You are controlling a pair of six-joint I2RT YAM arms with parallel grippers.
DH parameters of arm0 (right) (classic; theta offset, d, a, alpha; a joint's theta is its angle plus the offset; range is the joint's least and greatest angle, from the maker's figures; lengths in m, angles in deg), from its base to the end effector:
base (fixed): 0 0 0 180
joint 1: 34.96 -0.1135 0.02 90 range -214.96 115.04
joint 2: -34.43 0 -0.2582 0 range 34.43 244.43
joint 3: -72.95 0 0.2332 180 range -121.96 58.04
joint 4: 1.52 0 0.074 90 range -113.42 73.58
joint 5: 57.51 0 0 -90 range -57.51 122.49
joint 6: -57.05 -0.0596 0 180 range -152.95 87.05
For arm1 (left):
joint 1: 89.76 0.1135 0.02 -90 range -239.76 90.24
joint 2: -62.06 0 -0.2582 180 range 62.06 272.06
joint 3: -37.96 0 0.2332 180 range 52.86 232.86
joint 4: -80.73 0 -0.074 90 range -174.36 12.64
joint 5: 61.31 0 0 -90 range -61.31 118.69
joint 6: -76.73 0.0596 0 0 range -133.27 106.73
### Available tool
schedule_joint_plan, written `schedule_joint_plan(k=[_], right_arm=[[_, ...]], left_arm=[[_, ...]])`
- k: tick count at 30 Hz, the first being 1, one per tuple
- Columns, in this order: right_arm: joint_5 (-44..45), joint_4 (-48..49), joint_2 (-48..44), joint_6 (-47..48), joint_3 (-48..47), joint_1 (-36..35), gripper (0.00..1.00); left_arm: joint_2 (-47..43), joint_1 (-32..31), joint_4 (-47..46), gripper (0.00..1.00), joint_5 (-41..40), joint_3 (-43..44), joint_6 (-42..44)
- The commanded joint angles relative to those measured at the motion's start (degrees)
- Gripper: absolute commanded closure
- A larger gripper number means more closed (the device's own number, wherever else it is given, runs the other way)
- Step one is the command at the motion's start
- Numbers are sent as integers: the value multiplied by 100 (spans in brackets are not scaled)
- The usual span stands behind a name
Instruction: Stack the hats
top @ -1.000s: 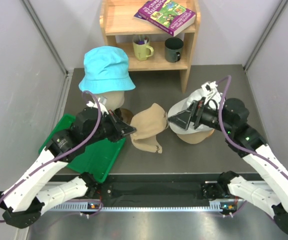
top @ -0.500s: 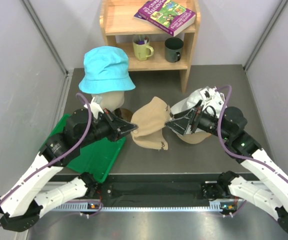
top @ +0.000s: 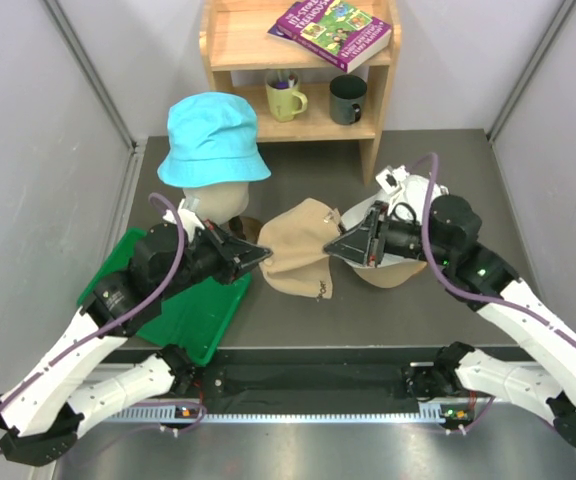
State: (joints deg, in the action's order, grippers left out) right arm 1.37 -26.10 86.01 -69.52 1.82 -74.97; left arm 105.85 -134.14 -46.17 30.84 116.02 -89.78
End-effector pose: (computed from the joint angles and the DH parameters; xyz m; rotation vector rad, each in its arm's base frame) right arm 0.1363 0.1547 0.3829 -0.5149 1.7926 1.4206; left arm 0.1076 -0.1084 0.3804 -0.5770 2.1098 -1.3816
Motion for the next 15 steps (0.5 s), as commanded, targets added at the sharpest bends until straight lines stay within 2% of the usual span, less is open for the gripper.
schedule_joint_plan(k=[1, 3, 7, 10, 15], right_arm=[[202, -1895, -60, 607, -1230, -69, 100], [229, -2710, 81, 661, -1513, -68, 100], [272, -3452, 318, 775, -2162, -68, 100], [684, -3803, 371, 731, -2558, -77, 100], [1967, -4429, 556, 529, -2973, 1, 100]], left_arm=[[-117, 8, 47, 100, -961, 57, 162], [-20, 8, 56, 100, -1059, 74, 347], [340, 8, -66, 100, -1015, 162, 610], [682, 0, -277, 100, -848, 215, 778], [1166, 0, -549, 100, -822, 329, 962]])
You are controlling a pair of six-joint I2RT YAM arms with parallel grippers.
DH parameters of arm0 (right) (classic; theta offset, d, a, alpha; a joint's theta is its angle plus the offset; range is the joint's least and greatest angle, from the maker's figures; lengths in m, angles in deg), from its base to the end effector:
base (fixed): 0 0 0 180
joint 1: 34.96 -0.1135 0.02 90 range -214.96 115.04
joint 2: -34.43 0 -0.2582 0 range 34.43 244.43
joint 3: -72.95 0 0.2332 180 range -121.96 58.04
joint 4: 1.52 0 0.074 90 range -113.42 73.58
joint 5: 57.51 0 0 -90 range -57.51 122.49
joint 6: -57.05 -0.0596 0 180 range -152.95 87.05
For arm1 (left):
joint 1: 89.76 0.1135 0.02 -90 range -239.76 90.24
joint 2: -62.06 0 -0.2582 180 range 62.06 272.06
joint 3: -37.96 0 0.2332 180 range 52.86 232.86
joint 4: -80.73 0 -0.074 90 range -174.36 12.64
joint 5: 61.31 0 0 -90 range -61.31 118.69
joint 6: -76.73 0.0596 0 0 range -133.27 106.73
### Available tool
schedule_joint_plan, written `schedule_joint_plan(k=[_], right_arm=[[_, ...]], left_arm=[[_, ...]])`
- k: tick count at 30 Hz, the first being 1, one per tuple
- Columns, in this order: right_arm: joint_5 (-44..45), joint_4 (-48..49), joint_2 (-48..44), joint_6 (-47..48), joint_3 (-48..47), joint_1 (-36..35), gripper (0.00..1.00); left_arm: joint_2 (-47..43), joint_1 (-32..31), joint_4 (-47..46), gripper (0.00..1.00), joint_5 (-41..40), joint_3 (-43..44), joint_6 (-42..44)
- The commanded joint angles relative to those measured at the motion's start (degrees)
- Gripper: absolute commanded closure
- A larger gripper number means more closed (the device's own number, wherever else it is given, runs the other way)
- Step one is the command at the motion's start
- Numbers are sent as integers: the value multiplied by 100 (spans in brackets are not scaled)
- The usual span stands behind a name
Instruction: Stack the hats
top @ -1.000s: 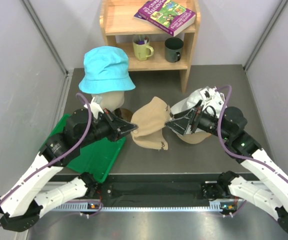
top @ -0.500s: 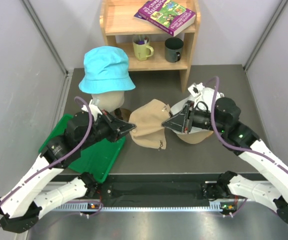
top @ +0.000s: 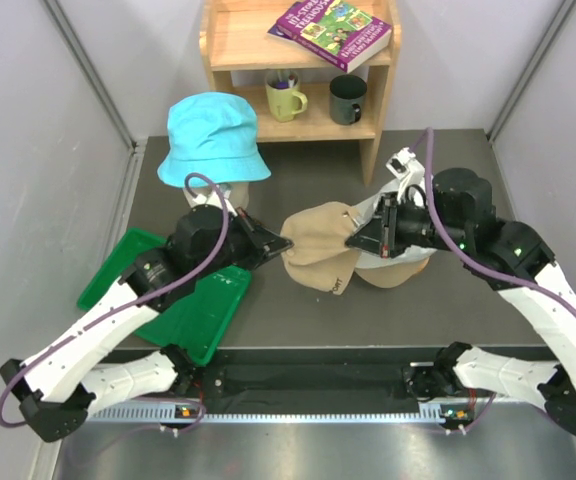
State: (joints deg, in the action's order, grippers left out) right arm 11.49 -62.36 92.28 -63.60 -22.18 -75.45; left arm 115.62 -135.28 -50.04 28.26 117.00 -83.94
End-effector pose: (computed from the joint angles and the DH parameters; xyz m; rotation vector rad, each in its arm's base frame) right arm 0.1283 0.1377 0.4215 -0.4405 2.1012 1.1332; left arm 0.1401 -0.1420 0.3677 -0.4914 2.1778 -1.2323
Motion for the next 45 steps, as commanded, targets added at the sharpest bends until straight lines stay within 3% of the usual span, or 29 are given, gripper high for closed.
schedule_joint_plan(k=[1, 6, 11, 12, 20, 23, 35, 45], right_arm=[[1105, -855, -54, -81, -573, 85, 100], [1660, -1093, -10, 6, -521, 619, 100], [1414, -1032, 60, 358, -731, 1594, 100], [1353, -1084, 95, 506, -862, 1736, 100], [851, -1409, 614, 1228, -1171, 2957, 100], [729, -1401, 658, 1447, -1153, 3283, 100], [675, -1788, 904, 2221, -1057, 4329, 100], [1001, -1586, 1167, 2195, -986, 4655, 100]], left_arm=[[312, 105, -189, 100, -564, 239, 379], [655, 105, -453, 100, -485, 239, 405], [1042, 104, -796, 97, -449, 406, 502], [1103, 104, -831, 94, -450, 459, 528], [1534, 87, -1095, 40, -177, 793, 774], [1561, 96, -1112, 32, -125, 767, 845], [1965, -18, -1174, 27, 596, 916, 1319], [2720, -273, -945, 27, 711, 1259, 1864]])
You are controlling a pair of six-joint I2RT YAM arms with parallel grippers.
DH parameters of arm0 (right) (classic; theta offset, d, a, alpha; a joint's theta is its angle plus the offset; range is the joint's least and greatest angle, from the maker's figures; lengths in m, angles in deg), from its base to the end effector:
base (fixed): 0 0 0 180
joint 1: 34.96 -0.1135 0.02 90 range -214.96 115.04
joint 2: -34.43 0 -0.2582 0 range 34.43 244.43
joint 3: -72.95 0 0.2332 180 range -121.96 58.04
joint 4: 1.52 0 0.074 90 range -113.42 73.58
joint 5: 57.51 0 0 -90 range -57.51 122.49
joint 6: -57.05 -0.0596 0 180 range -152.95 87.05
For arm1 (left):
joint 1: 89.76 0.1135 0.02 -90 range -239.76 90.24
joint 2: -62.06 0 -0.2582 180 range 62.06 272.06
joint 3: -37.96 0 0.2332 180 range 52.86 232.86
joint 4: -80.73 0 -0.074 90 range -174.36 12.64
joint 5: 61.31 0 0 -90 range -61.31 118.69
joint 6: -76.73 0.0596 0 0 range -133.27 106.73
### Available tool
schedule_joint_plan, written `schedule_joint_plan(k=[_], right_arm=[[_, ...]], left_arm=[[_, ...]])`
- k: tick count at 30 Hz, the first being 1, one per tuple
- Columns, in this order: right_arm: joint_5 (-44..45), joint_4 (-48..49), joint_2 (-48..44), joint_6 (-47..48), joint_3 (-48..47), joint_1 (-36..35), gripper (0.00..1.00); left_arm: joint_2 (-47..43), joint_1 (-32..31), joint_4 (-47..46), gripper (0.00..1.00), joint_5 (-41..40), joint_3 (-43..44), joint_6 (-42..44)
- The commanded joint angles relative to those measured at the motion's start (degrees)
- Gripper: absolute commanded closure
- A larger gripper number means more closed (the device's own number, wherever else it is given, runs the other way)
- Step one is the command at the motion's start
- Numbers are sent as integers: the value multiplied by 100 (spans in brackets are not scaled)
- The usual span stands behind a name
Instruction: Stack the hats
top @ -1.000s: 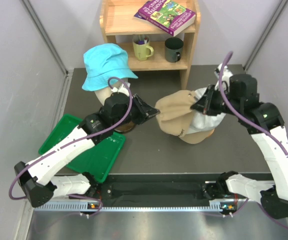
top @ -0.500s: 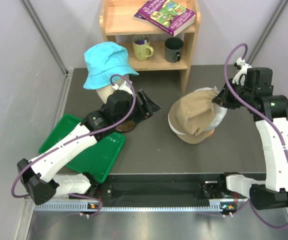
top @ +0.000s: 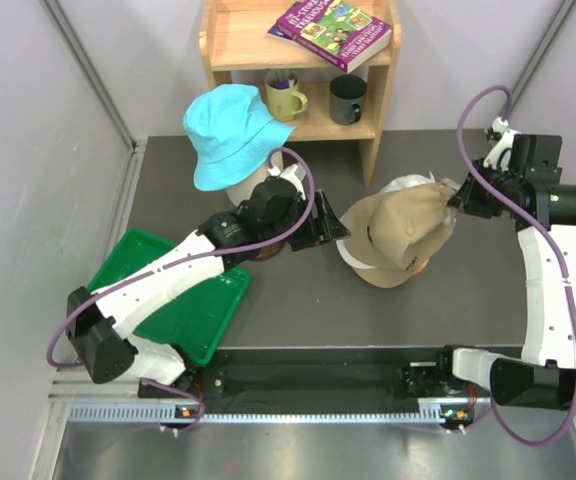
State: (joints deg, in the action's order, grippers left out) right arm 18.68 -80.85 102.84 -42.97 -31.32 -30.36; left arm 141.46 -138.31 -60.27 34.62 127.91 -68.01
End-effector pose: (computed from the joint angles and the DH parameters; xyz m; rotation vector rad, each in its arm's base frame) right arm 0.2102 -0.0026 0.3995 0.1755 2.3183 0.3281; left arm 0.2065 -0.2431 0.3465 -0.0533 2.2985 -1.1470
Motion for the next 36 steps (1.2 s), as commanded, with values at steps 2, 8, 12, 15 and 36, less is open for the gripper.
schedule_joint_plan(k=[2, 8, 12, 15, 36], right_arm=[[395, 342, 156, 97, -55, 146, 100], [756, 509, 446, 176, -2, 190, 100], [958, 571, 648, 237, 24, 243, 100], [976, 632, 753, 255, 50, 296, 100], [1037, 598, 921, 352, 173, 340, 100]], left_arm=[[199, 22, 69, 27, 101, 142, 350], [445, -14, -141, 26, 197, -69, 543], [655, -22, -581, 25, 268, -419, 622], [718, -22, -1081, 25, 373, -683, 605], [498, 83, -3701, 36, 101, -1905, 456]])
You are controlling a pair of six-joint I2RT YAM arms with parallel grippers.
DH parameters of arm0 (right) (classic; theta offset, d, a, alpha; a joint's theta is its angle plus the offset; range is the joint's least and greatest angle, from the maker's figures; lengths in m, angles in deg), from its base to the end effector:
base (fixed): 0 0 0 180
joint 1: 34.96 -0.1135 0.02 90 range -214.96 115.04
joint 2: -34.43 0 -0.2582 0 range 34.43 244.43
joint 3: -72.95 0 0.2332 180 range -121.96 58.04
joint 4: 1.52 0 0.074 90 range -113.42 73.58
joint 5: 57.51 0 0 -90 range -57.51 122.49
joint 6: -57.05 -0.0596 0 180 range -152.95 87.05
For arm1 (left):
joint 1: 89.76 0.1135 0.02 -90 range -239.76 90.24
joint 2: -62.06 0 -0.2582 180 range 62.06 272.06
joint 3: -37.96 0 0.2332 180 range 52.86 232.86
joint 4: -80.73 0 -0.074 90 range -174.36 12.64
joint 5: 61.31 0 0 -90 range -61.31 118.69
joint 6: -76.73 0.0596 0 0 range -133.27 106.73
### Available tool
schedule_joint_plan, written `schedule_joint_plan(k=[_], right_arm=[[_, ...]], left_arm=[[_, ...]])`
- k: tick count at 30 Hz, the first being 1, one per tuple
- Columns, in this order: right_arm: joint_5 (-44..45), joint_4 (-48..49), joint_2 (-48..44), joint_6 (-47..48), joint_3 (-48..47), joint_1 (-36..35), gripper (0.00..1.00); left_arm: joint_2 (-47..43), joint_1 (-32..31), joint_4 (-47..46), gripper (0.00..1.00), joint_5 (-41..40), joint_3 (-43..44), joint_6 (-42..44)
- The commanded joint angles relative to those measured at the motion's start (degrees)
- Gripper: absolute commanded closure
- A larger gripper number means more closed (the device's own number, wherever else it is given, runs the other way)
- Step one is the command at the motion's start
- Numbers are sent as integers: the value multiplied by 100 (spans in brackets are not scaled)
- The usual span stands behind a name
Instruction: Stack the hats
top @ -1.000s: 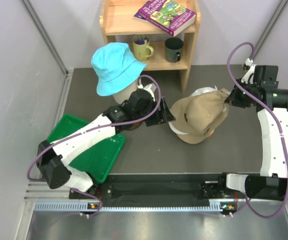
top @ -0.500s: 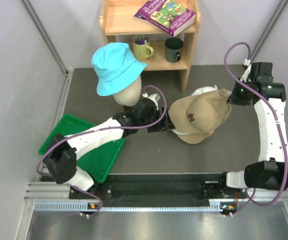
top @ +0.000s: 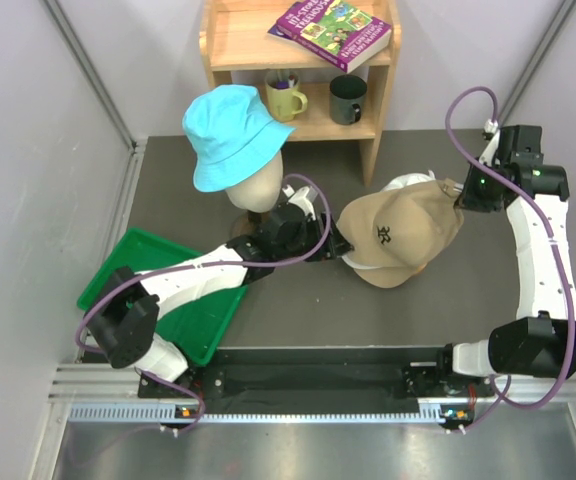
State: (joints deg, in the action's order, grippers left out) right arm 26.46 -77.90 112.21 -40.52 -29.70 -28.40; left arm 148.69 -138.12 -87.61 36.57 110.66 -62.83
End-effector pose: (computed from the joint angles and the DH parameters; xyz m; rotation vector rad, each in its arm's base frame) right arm 0.2589 -0.0235 0.3596 0.2585 2.4543 0.1376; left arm 0.2272 -0.2679 0.2577 0.0735 2.2358 -1.1628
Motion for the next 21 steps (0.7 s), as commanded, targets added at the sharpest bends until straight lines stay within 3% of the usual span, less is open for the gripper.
schedule_joint_plan(k=[1, 10, 14, 15, 18, 21], right_arm=[[251, 303, -26, 107, 20, 143, 100], [215, 215, -17, 116, 21, 143, 100], [215, 145, -34, 98, -15, 143, 100], [233, 136, -26, 107, -23, 143, 100], [294, 92, -96, 54, -59, 143, 100], [338, 100, -131, 37, -67, 143, 100]], left_arm=[[-208, 72, -1150, 38, -94, -208, -62], [117, 265, -2337, 40, 134, -322, -317], [249, 257, -2786, 63, 267, -357, -475], [258, 265, -2795, 78, 267, -357, -493], [293, 257, -2734, 100, 284, -348, -546], [319, 257, -2708, 100, 232, -348, -555]])
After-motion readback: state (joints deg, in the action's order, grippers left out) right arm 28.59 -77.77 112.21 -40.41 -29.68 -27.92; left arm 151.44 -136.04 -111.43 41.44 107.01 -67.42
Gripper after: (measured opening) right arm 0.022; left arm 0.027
